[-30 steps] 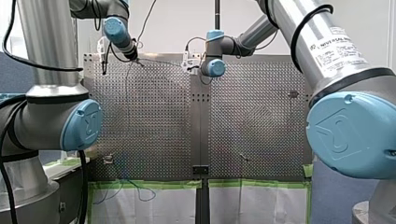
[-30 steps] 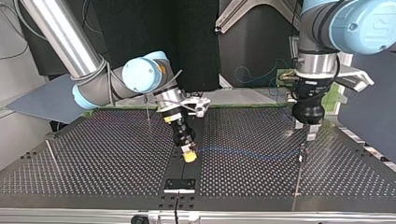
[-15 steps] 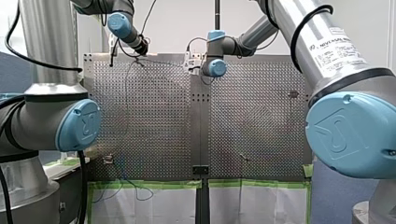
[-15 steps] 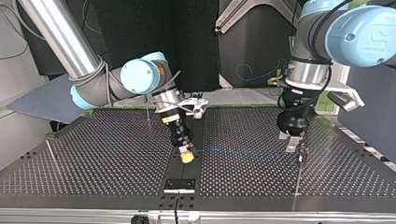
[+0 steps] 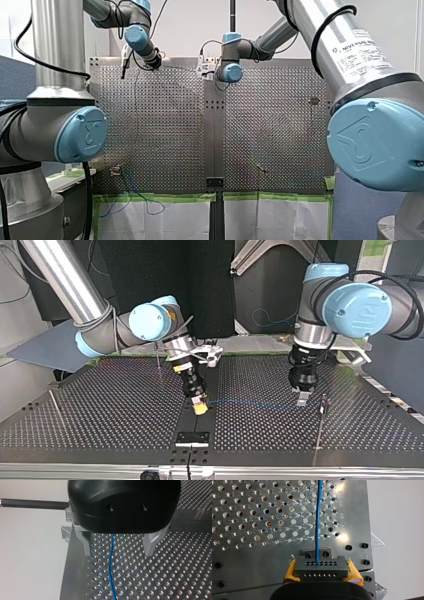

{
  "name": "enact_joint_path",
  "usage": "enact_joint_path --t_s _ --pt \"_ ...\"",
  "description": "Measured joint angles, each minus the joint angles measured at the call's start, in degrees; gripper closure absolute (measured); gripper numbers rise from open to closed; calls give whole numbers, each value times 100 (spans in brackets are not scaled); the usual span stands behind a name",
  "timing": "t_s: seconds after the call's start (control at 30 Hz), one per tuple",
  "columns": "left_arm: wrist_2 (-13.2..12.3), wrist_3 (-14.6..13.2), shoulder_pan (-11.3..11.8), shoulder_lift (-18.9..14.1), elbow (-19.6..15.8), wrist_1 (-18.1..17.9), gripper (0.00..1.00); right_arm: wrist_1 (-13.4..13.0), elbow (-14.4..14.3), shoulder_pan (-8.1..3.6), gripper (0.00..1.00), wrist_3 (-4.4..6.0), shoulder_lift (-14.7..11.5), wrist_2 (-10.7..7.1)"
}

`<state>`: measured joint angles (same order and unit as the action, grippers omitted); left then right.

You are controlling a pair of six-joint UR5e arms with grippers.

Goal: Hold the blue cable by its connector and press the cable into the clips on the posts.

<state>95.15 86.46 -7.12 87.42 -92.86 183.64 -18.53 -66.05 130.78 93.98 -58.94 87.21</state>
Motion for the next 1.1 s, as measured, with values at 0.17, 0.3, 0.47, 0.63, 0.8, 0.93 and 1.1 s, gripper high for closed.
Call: enact_joint_path --t_s 0.17,0.3,0.47,0.63,0.8,0.93,1.1 --pt "145 -22 -15 90 4 -212 0 5 0 -1 100 0 0 -1" --pt "196 -28 -22 187 14 -346 0 4 1 3 100 -1 0 1" --pt "264 3 -52 328 85 -515 0 2 0 11 100 0 0 6" --pt "429 34 -109 514 201 -668 0 1 0 17 100 1 0 8" --pt "524 94 -132 580 225 -844 0 5 0 13 100 0 0 7" --pt "583 108 -121 592 262 -926 0 6 0 14 100 -1 0 6" --pt "613 115 -123 631 343 -943 0 6 1 14 100 -1 0 5"
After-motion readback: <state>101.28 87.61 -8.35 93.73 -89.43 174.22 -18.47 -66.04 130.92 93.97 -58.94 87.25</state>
